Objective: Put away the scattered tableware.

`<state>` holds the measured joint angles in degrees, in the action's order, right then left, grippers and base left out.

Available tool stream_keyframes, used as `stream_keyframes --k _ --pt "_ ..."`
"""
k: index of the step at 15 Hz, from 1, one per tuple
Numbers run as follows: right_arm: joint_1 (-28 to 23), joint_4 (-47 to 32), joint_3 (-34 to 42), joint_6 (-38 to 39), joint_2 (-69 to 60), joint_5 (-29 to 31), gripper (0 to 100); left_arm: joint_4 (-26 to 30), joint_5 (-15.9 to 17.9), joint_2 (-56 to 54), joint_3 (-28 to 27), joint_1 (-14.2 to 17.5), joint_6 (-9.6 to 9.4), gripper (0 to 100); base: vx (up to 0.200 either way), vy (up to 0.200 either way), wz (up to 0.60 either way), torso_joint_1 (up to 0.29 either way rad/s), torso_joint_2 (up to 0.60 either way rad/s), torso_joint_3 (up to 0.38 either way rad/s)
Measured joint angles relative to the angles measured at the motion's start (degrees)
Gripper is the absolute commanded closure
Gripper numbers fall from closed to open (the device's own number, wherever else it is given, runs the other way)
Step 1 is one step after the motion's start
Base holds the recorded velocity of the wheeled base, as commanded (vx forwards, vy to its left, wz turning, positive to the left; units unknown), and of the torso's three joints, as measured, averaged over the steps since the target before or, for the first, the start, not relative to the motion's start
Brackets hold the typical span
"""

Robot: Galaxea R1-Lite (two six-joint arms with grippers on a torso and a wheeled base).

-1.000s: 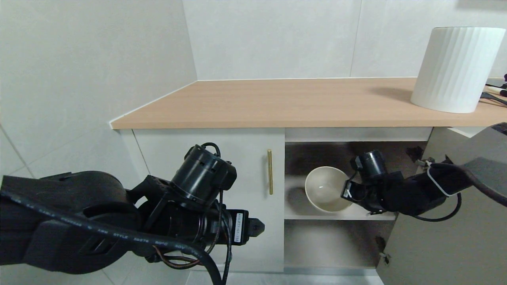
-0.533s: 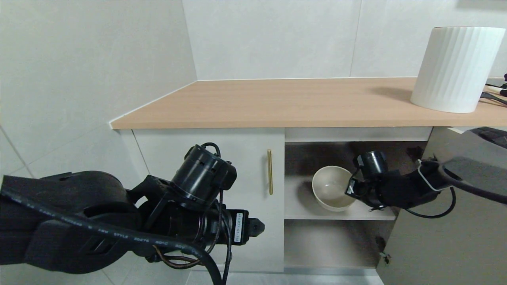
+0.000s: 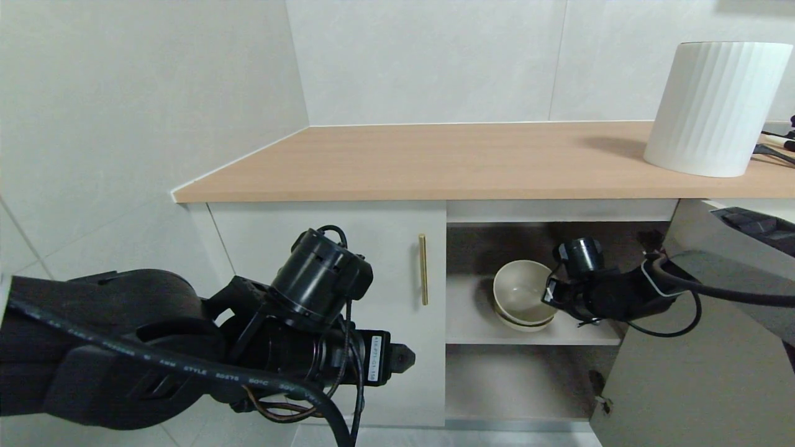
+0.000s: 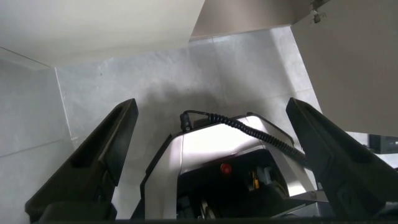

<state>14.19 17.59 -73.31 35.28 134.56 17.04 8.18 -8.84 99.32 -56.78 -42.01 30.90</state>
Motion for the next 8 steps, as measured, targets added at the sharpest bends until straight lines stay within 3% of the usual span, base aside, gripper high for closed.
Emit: stream_keyframes --k 8 --pt "-0.3 0.1 -0.9 -0.5 1.4 0.0 100 0.0 0.0 0.1 0.0 0.0 0.0 0 0.0 0.0 0.0 0.0 0.0 0.0"
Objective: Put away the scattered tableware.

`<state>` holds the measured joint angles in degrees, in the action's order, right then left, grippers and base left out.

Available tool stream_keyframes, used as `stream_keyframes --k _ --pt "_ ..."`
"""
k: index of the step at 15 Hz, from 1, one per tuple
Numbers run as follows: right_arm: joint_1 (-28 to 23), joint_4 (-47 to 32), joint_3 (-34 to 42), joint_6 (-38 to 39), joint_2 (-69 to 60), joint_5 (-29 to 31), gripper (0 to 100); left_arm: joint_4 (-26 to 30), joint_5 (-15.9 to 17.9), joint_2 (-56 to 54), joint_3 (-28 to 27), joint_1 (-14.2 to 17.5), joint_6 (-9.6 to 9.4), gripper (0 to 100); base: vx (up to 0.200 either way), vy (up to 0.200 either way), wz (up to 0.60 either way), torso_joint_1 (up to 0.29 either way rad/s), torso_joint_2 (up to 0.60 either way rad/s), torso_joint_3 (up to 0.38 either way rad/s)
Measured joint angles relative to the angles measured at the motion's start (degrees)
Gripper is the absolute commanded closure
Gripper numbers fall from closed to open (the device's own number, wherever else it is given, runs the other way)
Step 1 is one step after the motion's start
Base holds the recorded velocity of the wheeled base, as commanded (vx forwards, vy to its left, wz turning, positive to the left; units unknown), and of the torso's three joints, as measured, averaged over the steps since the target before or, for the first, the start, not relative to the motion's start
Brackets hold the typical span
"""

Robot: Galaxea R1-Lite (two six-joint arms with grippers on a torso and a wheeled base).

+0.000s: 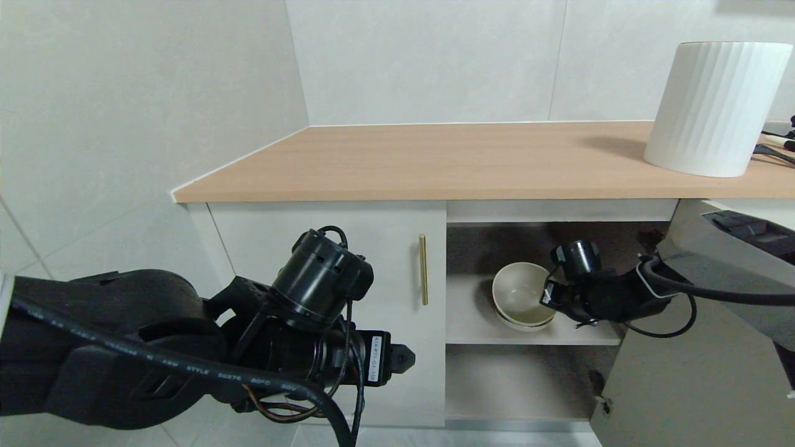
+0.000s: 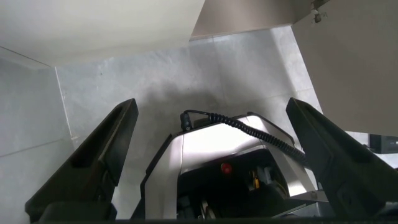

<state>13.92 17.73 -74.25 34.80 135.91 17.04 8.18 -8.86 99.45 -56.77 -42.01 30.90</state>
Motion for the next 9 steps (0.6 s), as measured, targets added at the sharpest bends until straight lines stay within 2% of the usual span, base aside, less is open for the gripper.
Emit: stream_keyframes --k 6,7,9 --pt "0.0 0.0 0.0 -0.2 0.4 0.0 100 0.0 0.0 0.0 0.0 0.0 0.0 0 0.0 0.0 0.0 0.0 0.0 0.0" --pt "0.0 0.0 0.0 -0.2 0.4 0.0 0 0.0 0.0 0.0 0.0 0.0 0.0 0 0.0 0.0 0.0 0.0 0.0 0.0" --pt "0.0 0.0 0.1 -0.2 0.4 0.0 0 0.0 0.0 0.0 0.0 0.0 0.02 0 0.0 0.0 0.0 0.0 0.0 0.0"
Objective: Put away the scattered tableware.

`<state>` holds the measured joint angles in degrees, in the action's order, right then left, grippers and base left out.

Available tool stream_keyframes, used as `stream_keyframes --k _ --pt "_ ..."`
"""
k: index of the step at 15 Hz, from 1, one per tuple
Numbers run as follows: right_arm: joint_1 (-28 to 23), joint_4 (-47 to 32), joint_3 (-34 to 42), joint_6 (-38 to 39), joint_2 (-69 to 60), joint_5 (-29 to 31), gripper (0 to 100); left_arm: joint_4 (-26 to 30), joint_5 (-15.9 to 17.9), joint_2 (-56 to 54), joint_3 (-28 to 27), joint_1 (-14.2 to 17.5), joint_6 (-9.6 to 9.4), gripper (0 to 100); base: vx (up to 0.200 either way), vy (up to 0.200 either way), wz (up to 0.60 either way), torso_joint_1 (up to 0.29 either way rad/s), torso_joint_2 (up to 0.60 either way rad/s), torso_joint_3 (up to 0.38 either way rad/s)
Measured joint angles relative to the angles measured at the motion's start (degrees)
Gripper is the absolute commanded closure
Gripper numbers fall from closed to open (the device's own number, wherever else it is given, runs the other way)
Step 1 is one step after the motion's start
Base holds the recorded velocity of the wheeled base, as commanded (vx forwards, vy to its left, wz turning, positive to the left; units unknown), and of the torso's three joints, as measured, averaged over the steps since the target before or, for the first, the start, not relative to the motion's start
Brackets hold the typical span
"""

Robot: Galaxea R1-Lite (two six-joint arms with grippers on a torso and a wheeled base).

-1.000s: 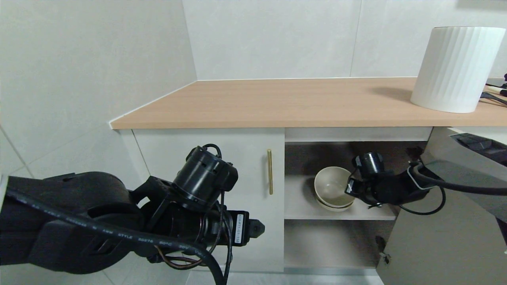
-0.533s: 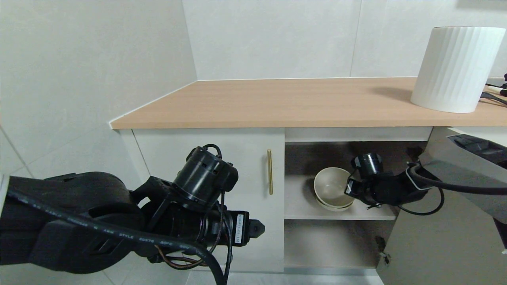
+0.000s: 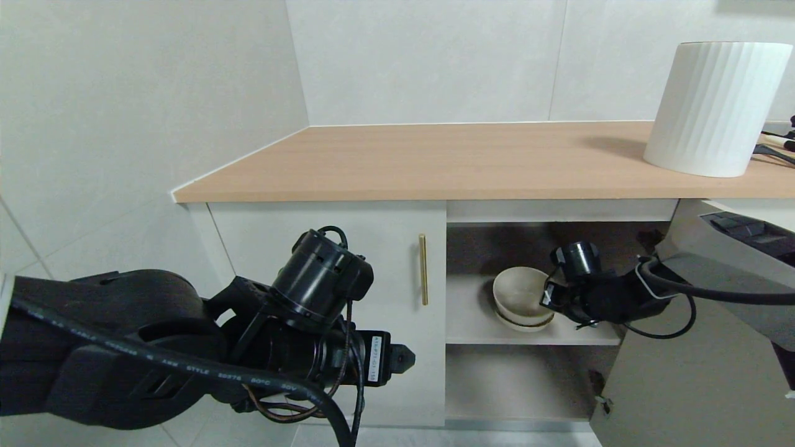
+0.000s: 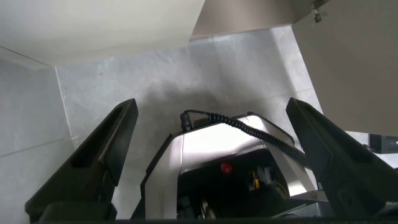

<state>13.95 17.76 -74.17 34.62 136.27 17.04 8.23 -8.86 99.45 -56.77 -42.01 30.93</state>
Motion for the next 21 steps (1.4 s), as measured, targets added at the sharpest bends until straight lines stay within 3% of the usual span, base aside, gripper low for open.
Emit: stream_keyframes --k 12,15,18,21 --pt "0.4 -0.1 4.0 0.2 -2.8 0.1 0 0.1 -0.1 -1.8 0.1 0.6 -0.22 0 0.0 0.0 0.0 0.0 0.0 0.0" --pt "1.6 -0.3 11.1 -1.0 -10.2 -0.8 0 0.5 -0.3 -5.8 0.1 2.5 -1.38 0 0.0 0.0 0.0 0.0 0.0 0.0" --pt "3.3 -0.9 21.7 -7.9 -23.5 -4.2 0 4.4 0.1 -13.7 0.9 3.6 -3.38 0 0.0 0.0 0.0 0.0 0.0 0.0" --pt "5.3 -7.9 28.9 -11.1 -38.2 -6.9 0 5.8 1.1 -21.6 5.0 5.9 -2.96 0 0.0 0.0 0.0 0.0 0.0 0.0"
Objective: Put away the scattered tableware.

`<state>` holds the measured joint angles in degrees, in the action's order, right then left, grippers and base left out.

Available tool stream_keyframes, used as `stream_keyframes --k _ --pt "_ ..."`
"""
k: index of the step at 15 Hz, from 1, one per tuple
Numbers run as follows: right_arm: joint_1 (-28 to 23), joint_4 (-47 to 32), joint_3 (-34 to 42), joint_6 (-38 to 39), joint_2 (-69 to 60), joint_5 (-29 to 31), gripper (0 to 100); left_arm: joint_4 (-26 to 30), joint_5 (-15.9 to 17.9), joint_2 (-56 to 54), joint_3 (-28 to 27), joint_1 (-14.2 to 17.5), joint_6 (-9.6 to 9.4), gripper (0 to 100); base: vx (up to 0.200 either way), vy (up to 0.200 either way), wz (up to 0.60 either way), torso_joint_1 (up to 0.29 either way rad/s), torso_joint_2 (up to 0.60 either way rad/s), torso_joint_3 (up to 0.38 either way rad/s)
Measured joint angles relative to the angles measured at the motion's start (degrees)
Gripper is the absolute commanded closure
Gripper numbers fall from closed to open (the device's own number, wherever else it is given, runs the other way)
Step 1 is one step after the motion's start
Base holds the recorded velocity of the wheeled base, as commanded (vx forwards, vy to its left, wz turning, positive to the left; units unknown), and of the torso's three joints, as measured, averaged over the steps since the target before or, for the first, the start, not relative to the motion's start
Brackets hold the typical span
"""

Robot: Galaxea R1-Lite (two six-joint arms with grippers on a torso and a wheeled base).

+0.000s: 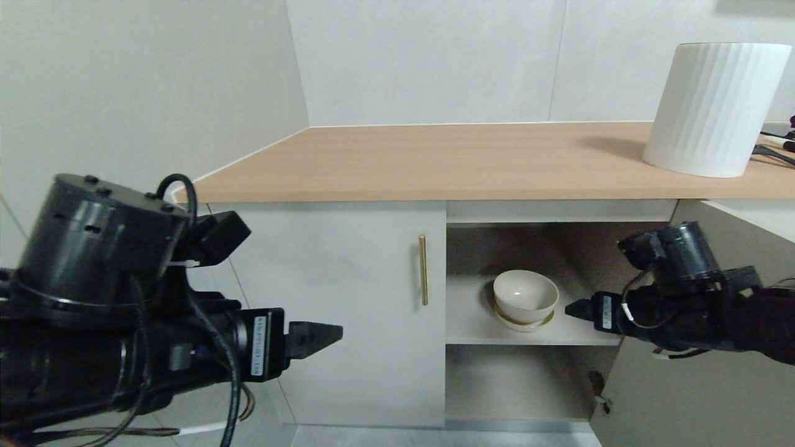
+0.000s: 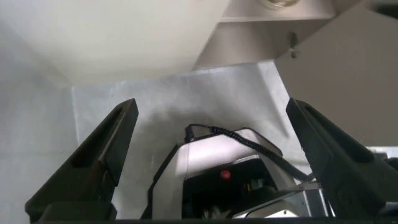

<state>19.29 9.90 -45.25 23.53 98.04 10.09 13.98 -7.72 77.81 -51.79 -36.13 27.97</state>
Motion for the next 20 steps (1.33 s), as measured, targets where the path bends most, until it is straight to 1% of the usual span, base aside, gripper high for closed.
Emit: stream_keyframes --k 3,5,9,20 --pt "5.5 -11.5 2.5 -1.0 -11.7 -0.6 0 0.0 0.3 -5.4 4.1 3.0 -0.2 0 0.0 0.0 0.0 0.0 0.0 0.0" --pt "9.2 -15.6 3.2 -0.6 -16.3 -0.2 0 -0.2 0.4 -7.4 5.4 4.2 -0.65 0 0.0 0.0 0.0 0.0 0.0 0.0" --pt "10.7 -16.1 4.0 -0.3 -20.4 0.0 0 -0.2 1.3 -7.8 5.8 4.3 -1.17 0 0.0 0.0 0.0 0.0 0.0 0.0" --pt "10.9 -17.1 5.2 -0.8 -21.1 0.0 0 -0.1 1.3 -6.6 5.9 3.7 -1.19 0 -0.2 0.0 0.0 0.003 0.0 0.005"
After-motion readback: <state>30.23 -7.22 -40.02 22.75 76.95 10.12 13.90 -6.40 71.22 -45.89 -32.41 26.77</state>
